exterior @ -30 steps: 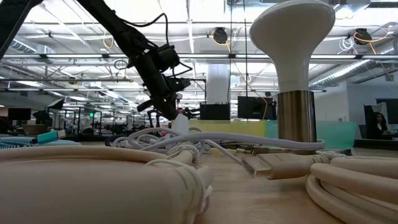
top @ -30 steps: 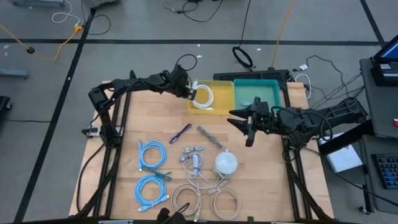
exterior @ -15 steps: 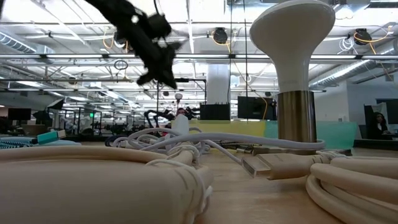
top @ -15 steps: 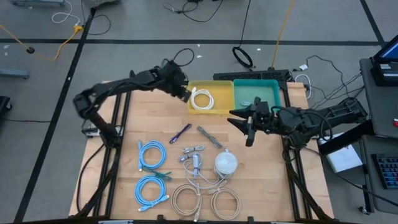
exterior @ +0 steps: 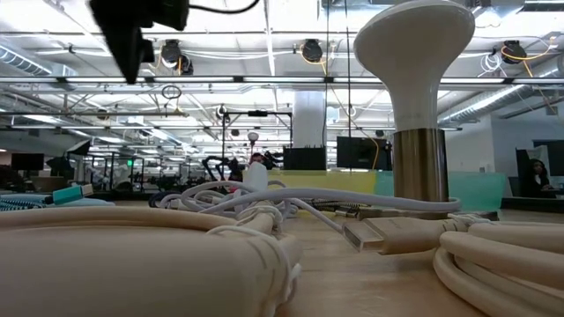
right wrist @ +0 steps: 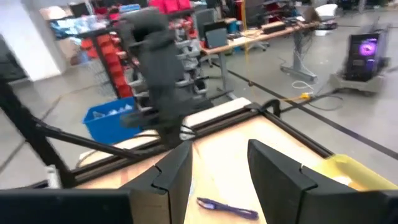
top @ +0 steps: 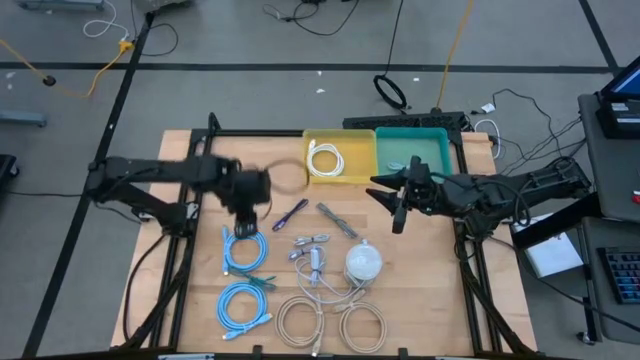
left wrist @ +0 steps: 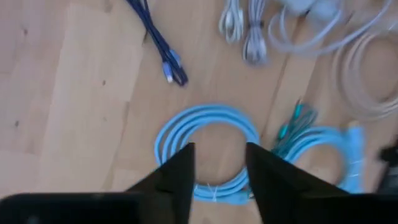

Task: Pick & Place USB Port
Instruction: Put the right brown HDMI cable into the yellow bin

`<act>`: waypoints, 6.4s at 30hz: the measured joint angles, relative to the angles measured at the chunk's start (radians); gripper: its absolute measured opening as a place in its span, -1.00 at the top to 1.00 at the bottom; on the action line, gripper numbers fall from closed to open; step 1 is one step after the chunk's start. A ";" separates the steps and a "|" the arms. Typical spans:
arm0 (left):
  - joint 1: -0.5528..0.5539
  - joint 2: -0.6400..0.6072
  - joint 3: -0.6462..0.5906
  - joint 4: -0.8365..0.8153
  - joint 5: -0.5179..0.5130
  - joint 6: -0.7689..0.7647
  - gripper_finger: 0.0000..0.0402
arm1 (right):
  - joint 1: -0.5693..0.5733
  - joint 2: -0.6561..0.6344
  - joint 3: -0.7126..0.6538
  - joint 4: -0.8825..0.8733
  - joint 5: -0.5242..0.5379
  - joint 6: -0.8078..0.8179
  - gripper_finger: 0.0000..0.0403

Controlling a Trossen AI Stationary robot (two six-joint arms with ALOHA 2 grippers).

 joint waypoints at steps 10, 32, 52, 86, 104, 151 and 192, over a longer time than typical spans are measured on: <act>-0.222 0.000 -0.185 0.296 0.046 -0.269 -0.12 | 0.002 0.000 0.000 -0.161 -0.040 0.139 0.28; -0.380 -0.001 -0.246 0.483 -0.127 -0.606 -0.12 | 0.639 0.115 -0.242 -0.376 -0.396 1.088 0.28; -0.441 -0.001 -0.246 0.771 -0.393 -0.885 -0.12 | 0.703 0.546 -0.241 0.040 -0.340 0.863 0.42; -0.683 0.289 -0.239 1.134 -0.436 -1.077 -0.12 | 0.571 0.815 -0.304 0.430 -0.381 1.111 0.33; -0.699 0.297 -0.238 1.364 -0.325 -1.046 0.46 | 0.574 0.762 -0.312 0.468 -0.338 1.067 0.89; -0.573 0.913 0.371 0.965 0.040 -0.663 1.00 | 0.723 0.284 -0.139 0.320 0.419 0.429 1.00; -0.637 0.580 0.379 0.735 -0.303 -0.660 1.00 | 0.830 0.487 -0.187 0.071 -0.175 1.124 0.97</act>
